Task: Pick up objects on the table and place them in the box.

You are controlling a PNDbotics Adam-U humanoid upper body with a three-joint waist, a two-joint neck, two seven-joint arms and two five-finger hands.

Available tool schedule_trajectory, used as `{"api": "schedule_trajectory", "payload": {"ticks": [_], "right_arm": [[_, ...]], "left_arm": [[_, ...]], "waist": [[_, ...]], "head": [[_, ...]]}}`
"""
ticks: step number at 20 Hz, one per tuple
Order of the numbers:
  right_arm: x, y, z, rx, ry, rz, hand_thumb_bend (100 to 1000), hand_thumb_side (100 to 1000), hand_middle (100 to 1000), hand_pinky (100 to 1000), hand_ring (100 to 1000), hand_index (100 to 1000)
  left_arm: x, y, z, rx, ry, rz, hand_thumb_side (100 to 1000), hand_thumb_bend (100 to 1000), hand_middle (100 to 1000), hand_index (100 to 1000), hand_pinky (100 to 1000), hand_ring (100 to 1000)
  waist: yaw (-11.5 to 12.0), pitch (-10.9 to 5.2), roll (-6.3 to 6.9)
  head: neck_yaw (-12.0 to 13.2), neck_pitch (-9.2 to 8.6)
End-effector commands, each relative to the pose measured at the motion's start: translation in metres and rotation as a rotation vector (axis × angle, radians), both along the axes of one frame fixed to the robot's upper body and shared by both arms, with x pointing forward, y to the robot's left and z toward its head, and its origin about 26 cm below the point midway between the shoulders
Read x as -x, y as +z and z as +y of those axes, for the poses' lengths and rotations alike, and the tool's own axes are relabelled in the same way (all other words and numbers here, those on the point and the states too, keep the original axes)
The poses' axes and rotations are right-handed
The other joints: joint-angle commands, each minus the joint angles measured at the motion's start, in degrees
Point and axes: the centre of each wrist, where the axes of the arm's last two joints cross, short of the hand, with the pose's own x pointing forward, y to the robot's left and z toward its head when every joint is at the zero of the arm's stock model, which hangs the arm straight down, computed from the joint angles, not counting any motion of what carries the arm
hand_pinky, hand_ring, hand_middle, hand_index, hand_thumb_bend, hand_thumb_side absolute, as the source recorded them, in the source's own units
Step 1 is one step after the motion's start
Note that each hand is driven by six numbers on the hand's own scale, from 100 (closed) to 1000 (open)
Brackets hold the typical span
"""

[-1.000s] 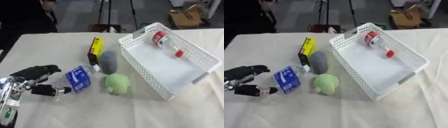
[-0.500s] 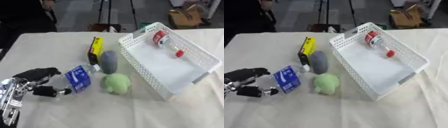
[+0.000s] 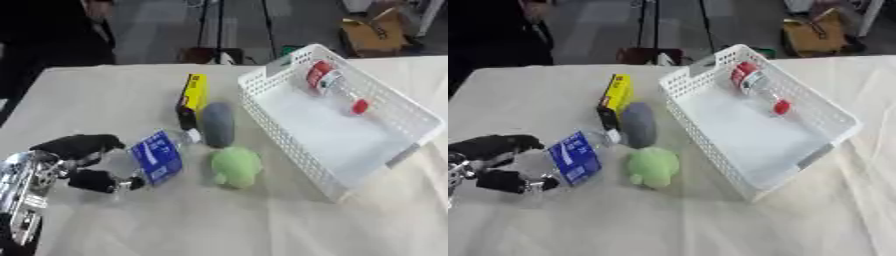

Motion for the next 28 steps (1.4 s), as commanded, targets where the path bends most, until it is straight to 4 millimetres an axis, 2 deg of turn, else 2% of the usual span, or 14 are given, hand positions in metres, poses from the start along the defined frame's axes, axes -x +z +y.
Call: {"api": "schedule_trajectory", "payload": {"ticks": [1, 7, 23, 25, 26, 28], "right_arm": [[0.003, 0.009, -0.001, 0.02, 0.003, -0.029, 100, 858, 530, 678, 603, 751], [0.003, 0.009, -0.001, 0.022, 0.005, -0.028, 100, 857, 529, 677, 602, 751], [0.003, 0.009, -0.002, 0.019, 0.005, -0.029, 100, 854, 529, 677, 602, 751], [0.003, 0.009, -0.002, 0.019, 0.005, -0.028, 100, 854, 529, 677, 602, 751], [0.003, 0.008, -0.002, 0.019, 0.005, -0.028, 100, 854, 529, 677, 601, 751], [0.003, 0.009, -0.002, 0.019, 0.005, -0.028, 100, 855, 529, 677, 601, 751]], "left_arm": [[-0.002, 0.009, 0.002, -0.034, -0.006, -0.018, 975, 699, 989, 1000, 984, 997], [-0.008, 0.003, 0.004, -0.047, 0.004, 0.01, 980, 712, 988, 1000, 983, 996], [-0.017, -0.007, 0.004, -0.075, 0.029, 0.044, 986, 671, 977, 998, 976, 984], [-0.018, -0.007, 0.004, -0.077, 0.026, 0.045, 976, 651, 971, 974, 973, 978], [-0.018, -0.007, 0.004, -0.077, 0.026, 0.046, 948, 612, 963, 933, 968, 970], [-0.018, -0.007, 0.004, -0.077, 0.025, 0.047, 933, 595, 954, 887, 964, 963]], "waist": [[0.0, -0.72, 0.01], [-0.2, -0.62, 0.27], [-0.7, -0.31, 0.5], [-0.6, -0.3, 0.53], [-0.6, -0.31, 0.54], [-0.6, -0.32, 0.53]], "head": [[0.3, -0.48], [0.5, -0.48], [1.0, -0.53], [1.0, -0.52], [1.0, -0.52], [1.0, -0.54]]}}
